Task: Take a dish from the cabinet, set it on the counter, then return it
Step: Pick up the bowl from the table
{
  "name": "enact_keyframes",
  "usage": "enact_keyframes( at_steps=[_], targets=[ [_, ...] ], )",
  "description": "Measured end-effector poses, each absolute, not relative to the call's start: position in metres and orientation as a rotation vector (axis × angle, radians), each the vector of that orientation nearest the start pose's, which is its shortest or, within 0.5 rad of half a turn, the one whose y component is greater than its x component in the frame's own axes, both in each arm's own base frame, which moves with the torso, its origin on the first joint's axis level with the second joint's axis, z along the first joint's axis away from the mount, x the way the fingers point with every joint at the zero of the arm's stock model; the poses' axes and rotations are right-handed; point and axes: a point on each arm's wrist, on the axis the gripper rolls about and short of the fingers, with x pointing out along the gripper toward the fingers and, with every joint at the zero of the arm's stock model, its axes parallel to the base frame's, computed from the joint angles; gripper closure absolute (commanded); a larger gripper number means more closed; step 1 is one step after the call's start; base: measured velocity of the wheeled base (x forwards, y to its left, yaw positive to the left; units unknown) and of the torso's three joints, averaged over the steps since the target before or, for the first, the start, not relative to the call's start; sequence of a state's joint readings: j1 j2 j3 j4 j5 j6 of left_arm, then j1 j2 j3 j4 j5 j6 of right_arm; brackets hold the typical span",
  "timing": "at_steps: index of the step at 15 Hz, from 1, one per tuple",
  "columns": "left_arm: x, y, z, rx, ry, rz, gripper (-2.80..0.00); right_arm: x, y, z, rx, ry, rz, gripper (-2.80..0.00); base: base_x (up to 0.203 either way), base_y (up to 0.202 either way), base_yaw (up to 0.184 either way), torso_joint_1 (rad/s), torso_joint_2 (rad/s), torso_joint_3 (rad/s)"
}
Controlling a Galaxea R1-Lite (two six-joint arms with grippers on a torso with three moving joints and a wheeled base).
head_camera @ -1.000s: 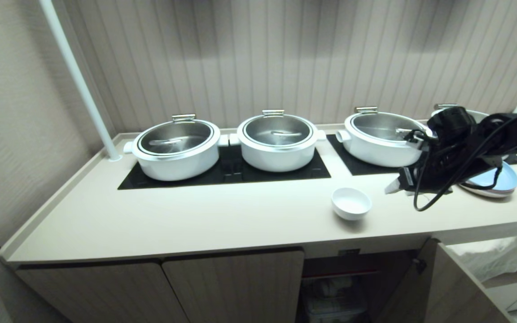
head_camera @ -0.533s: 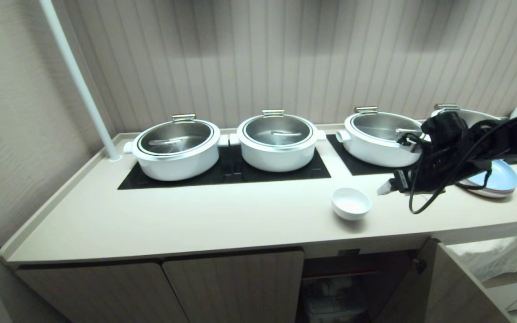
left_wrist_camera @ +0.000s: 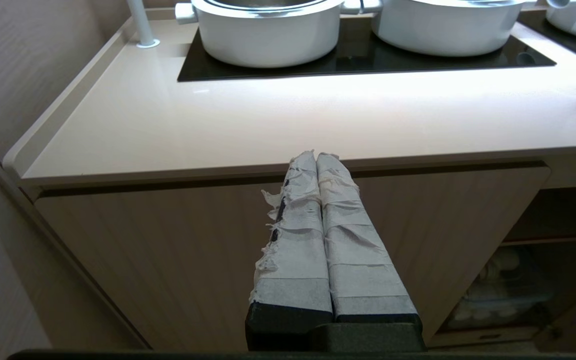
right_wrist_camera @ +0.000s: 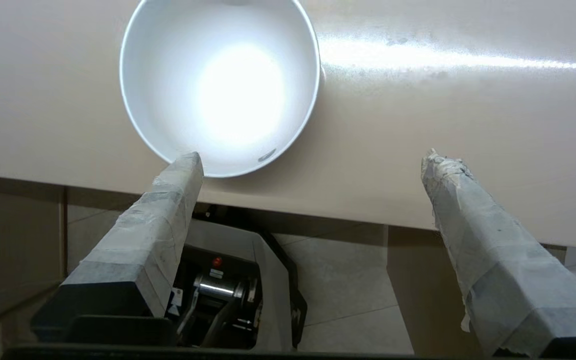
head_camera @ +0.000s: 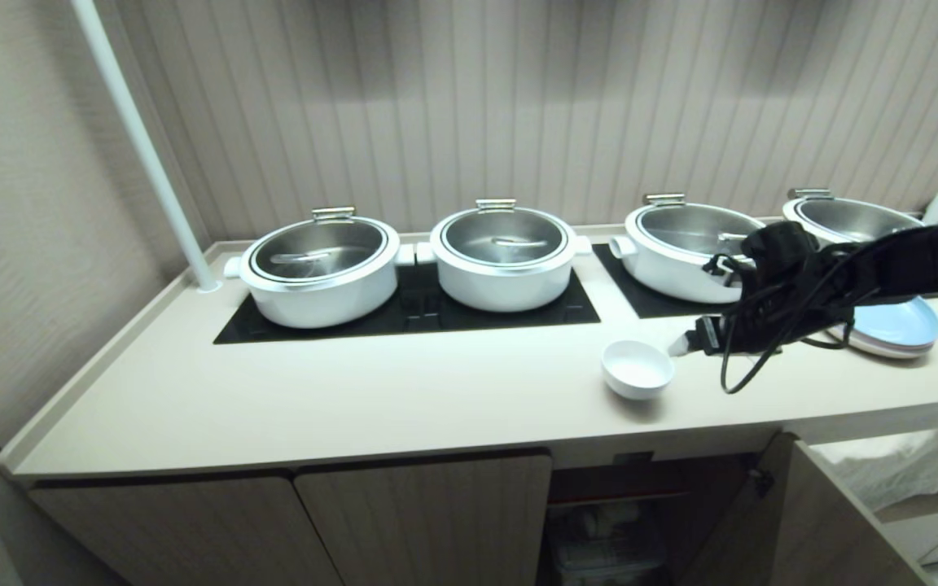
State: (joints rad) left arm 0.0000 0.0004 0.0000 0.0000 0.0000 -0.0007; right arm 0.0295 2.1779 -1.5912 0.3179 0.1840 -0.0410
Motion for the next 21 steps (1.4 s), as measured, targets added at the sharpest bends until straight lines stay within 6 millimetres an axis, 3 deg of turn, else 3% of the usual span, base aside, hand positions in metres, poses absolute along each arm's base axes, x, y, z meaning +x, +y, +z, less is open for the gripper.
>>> enact_keyframes(
  at_steps=[9, 21],
  targets=[
    [-0.023, 0.000, 0.075, -0.001, 0.000, 0.000, 0.00, 0.454, 0.037, 0.104, -0.006, 0.904, 0.228, -2.80, 0.000, 0.000, 0.000, 0.000, 0.00, 0.000],
    [-0.023, 0.000, 0.075, -0.001, 0.000, 0.000, 0.00, 0.467, 0.041, 0.070, -0.023, 0.927, 0.219, -2.80, 0.000, 0.000, 0.000, 0.000, 0.00, 0.000]
  ],
)
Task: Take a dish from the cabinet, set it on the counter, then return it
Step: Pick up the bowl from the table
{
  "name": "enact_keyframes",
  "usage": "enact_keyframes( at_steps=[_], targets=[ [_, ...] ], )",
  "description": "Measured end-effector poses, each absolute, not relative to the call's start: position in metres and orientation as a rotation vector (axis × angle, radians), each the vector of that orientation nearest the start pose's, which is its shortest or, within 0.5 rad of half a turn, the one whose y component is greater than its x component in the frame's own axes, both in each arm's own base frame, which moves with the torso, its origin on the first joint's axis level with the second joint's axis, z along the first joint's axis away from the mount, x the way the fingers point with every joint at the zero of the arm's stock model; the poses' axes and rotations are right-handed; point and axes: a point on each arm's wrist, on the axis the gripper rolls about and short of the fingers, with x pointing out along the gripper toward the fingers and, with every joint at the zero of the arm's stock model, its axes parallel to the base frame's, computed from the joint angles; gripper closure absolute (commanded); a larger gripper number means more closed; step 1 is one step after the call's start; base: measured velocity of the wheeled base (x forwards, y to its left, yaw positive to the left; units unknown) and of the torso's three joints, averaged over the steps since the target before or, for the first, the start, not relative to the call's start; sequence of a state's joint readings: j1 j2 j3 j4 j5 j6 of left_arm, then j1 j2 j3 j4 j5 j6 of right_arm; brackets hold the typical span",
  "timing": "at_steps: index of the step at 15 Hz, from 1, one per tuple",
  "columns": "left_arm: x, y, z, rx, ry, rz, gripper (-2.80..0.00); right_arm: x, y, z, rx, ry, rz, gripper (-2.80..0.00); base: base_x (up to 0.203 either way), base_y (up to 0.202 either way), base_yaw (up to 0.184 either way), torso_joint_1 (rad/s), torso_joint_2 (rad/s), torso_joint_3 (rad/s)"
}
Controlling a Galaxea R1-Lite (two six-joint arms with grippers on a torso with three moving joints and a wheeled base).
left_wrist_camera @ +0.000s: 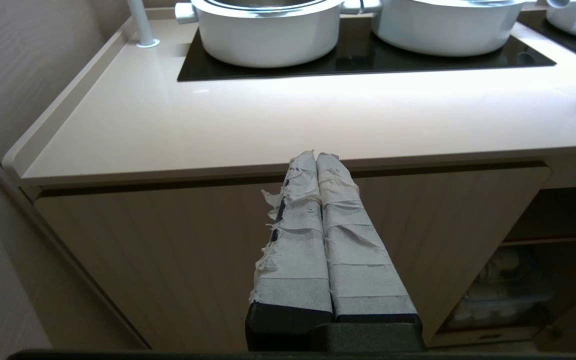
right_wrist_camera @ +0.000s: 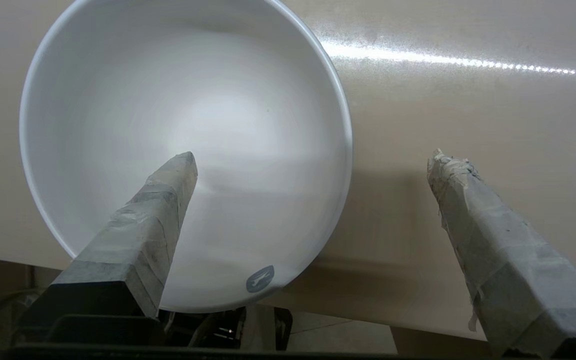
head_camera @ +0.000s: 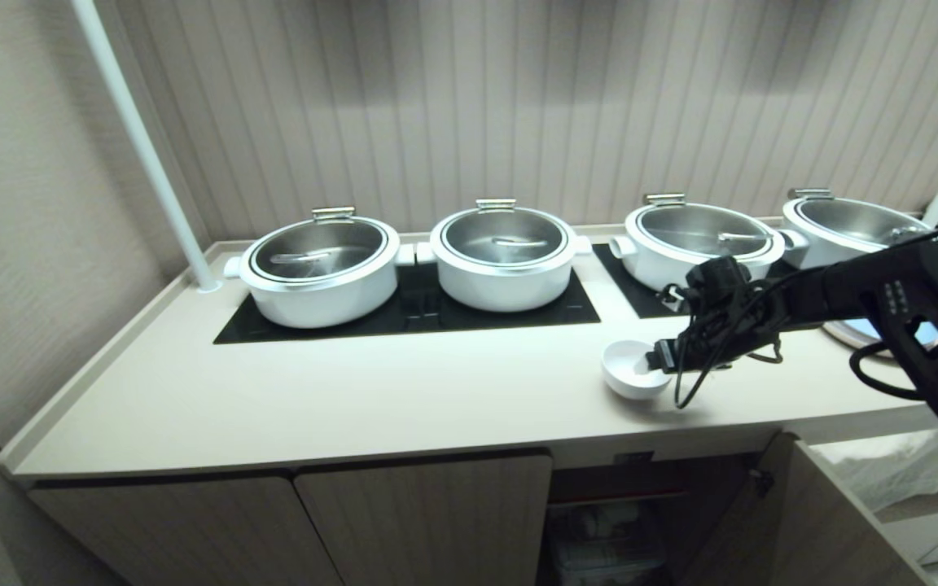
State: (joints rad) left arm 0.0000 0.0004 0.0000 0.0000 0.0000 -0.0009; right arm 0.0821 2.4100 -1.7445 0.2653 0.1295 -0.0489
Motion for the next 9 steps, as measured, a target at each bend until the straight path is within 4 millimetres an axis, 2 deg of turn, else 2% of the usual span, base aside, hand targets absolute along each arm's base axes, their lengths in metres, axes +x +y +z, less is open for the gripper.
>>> enact_keyframes(
  at_steps=[9],
  targets=[
    [-0.0228, 0.0000, 0.0755, -0.001, 0.000, 0.000, 0.00, 0.4674, 0.0434, 0.0622, -0.021, 0.944, 0.223, -2.80, 0.000, 0.000, 0.000, 0.000, 0.00, 0.000]
  ],
)
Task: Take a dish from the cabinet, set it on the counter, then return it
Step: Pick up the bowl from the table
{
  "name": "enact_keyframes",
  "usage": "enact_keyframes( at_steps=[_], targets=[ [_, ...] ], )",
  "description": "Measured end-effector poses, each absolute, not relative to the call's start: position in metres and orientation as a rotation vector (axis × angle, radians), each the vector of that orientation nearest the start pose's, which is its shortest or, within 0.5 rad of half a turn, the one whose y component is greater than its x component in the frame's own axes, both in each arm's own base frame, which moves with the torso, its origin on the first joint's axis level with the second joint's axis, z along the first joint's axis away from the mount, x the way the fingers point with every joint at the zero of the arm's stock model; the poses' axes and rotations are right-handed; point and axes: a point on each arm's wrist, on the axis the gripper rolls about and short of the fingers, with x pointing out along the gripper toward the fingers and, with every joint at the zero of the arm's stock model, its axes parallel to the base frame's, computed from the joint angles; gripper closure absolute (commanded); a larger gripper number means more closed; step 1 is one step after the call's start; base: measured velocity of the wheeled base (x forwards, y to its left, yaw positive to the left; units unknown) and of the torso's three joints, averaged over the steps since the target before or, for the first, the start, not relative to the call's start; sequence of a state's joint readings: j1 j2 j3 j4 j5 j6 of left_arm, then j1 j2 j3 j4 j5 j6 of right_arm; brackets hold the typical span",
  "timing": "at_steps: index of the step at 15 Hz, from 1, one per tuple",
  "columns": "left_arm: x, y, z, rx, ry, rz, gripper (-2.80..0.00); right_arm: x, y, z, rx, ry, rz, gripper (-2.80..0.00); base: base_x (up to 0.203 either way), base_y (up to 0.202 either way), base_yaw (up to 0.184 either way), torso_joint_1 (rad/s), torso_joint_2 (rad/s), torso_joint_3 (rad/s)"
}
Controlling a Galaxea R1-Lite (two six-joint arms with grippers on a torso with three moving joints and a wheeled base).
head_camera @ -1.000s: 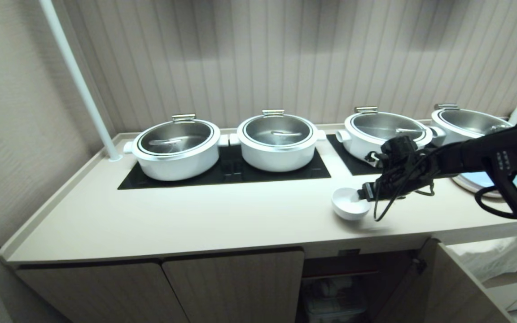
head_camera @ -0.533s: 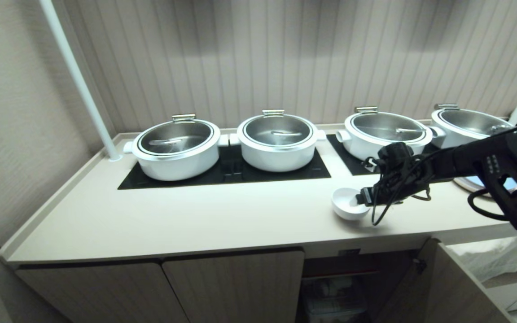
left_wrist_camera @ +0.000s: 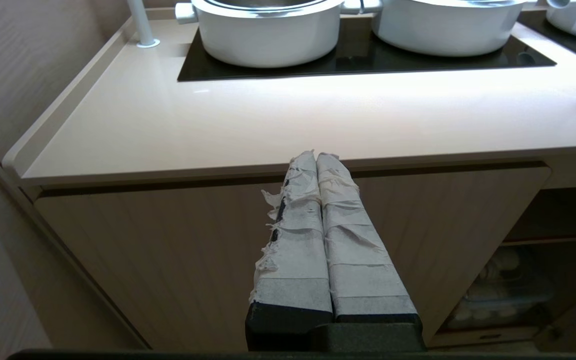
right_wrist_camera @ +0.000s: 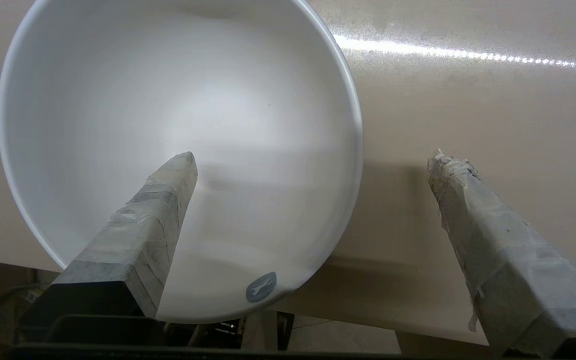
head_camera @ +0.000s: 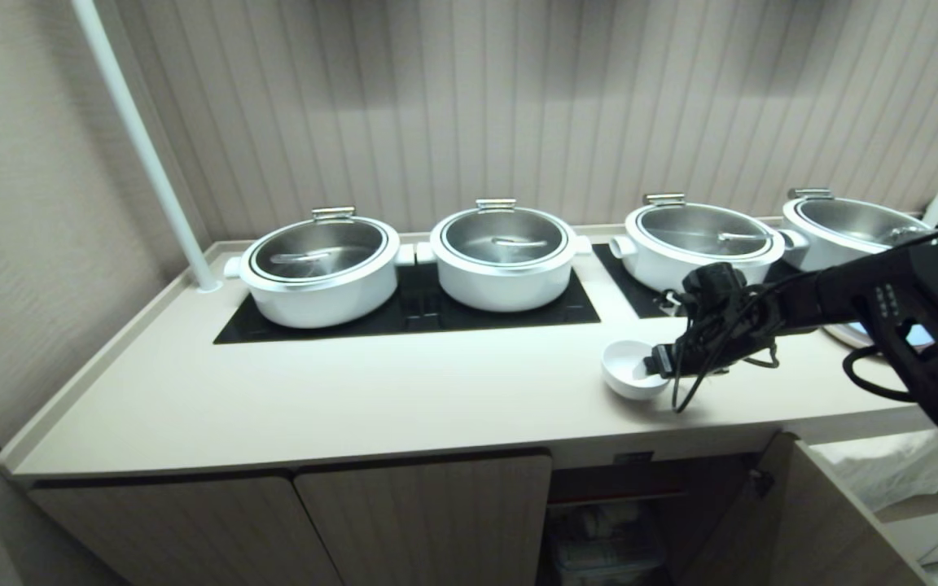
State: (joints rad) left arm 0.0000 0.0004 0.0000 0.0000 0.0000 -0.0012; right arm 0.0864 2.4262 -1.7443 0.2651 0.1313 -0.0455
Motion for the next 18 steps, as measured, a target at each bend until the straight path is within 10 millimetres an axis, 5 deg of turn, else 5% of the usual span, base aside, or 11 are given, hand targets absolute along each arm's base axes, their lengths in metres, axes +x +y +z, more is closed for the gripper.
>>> enact_keyframes(
  at_steps=[11, 12, 18],
  targets=[
    [-0.0228, 0.0000, 0.0755, -0.001, 0.000, 0.000, 0.00, 0.4693, 0.0432, 0.0576, -0.016, 0.943, 0.221, -2.80, 0.000, 0.000, 0.000, 0.000, 0.00, 0.000],
    [-0.0228, 0.0000, 0.0755, -0.001, 0.000, 0.000, 0.00, 0.4695, 0.0432, 0.0573, -0.016, 0.943, 0.221, 0.00, 0.000, 0.000, 0.000, 0.000, 0.00, 0.000],
    [-0.0228, 0.0000, 0.0755, -0.001, 0.000, 0.000, 0.00, 0.4702, 0.0434, 0.0567, 0.000, 0.937, 0.215, 0.00, 0.000, 0.000, 0.000, 0.000, 0.00, 0.000]
  ],
)
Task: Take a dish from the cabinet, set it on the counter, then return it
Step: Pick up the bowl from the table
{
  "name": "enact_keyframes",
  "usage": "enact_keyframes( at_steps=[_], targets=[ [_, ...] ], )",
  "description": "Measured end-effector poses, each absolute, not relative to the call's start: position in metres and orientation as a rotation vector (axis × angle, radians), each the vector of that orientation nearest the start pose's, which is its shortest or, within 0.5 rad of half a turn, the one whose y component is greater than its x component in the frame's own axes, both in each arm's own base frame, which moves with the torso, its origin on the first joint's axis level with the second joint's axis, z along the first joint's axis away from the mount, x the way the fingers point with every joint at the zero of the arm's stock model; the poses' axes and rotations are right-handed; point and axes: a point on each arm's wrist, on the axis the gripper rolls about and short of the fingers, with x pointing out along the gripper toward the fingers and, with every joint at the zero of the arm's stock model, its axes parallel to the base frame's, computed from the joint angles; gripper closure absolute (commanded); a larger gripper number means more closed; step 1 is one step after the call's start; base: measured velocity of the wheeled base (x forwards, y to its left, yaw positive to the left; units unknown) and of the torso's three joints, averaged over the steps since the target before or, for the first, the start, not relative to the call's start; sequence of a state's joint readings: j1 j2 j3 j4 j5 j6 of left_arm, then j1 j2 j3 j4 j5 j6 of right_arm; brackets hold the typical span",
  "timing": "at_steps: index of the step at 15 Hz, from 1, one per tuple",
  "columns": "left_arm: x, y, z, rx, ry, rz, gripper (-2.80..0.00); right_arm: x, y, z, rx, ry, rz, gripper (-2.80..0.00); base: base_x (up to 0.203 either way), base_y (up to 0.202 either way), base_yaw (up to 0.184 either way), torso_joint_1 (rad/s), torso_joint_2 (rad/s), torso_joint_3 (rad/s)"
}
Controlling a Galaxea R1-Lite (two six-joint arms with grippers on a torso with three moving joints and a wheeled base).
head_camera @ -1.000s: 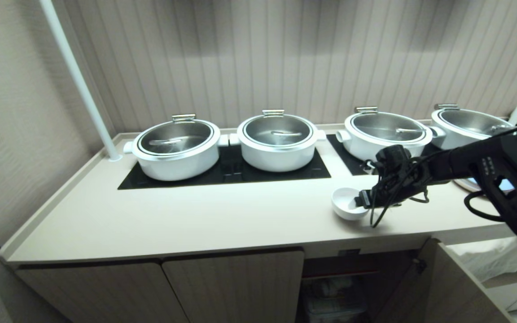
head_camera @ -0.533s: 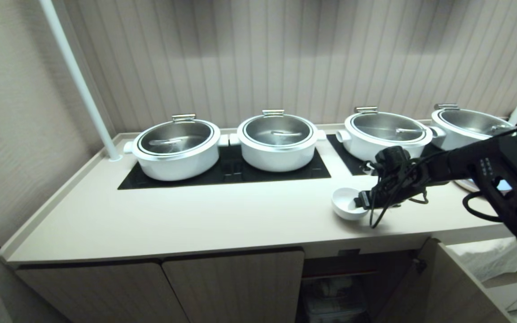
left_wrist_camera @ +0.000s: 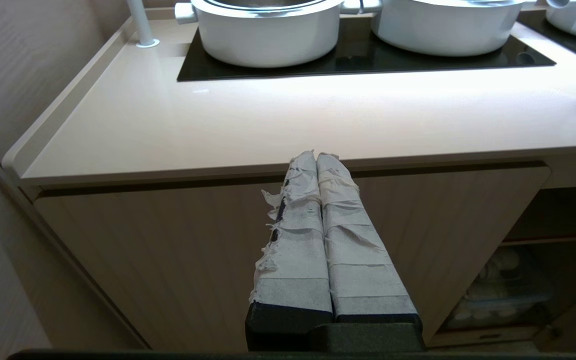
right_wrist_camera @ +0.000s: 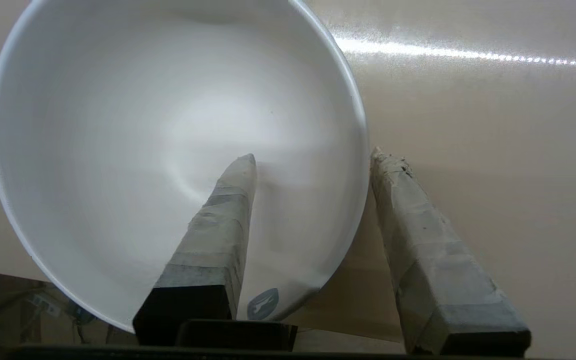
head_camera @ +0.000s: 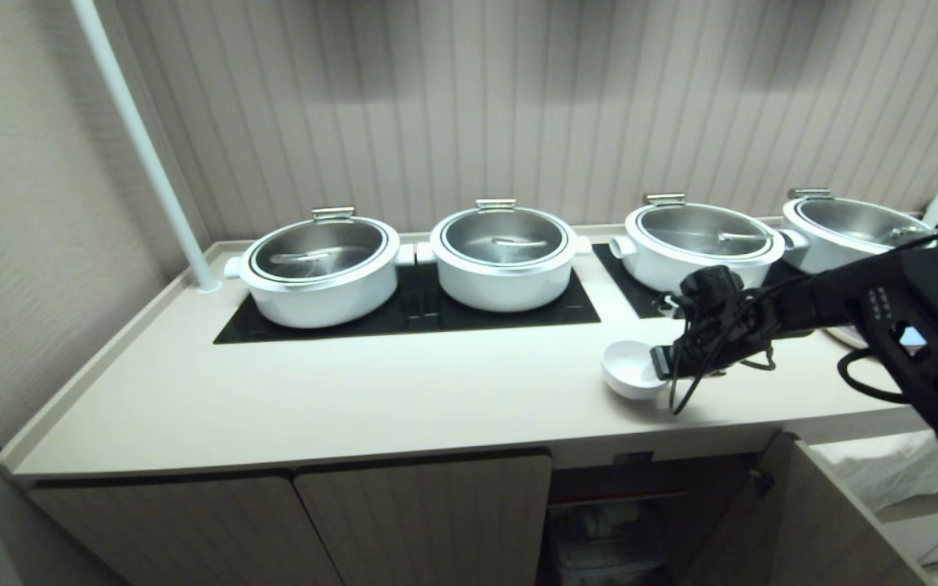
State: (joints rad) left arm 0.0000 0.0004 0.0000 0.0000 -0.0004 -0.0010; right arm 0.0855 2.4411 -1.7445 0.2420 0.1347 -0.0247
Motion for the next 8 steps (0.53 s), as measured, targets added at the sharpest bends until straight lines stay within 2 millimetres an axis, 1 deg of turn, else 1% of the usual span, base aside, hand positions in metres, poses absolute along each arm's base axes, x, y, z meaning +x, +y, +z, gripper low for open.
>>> enact_keyframes(
  at_steps=[2, 8],
  targets=[
    [-0.0228, 0.0000, 0.0755, -0.001, 0.000, 0.000, 0.00, 0.4727, 0.0441, 0.0586, 0.031, 0.909, 0.207, 0.00, 0.000, 0.000, 0.000, 0.000, 0.00, 0.000],
    [-0.0228, 0.0000, 0.0755, 0.000, 0.000, 0.000, 0.00, 0.4724, 0.0442, 0.0592, 0.028, 0.909, 0.203, 0.00, 0.000, 0.000, 0.000, 0.000, 0.00, 0.000]
  ],
)
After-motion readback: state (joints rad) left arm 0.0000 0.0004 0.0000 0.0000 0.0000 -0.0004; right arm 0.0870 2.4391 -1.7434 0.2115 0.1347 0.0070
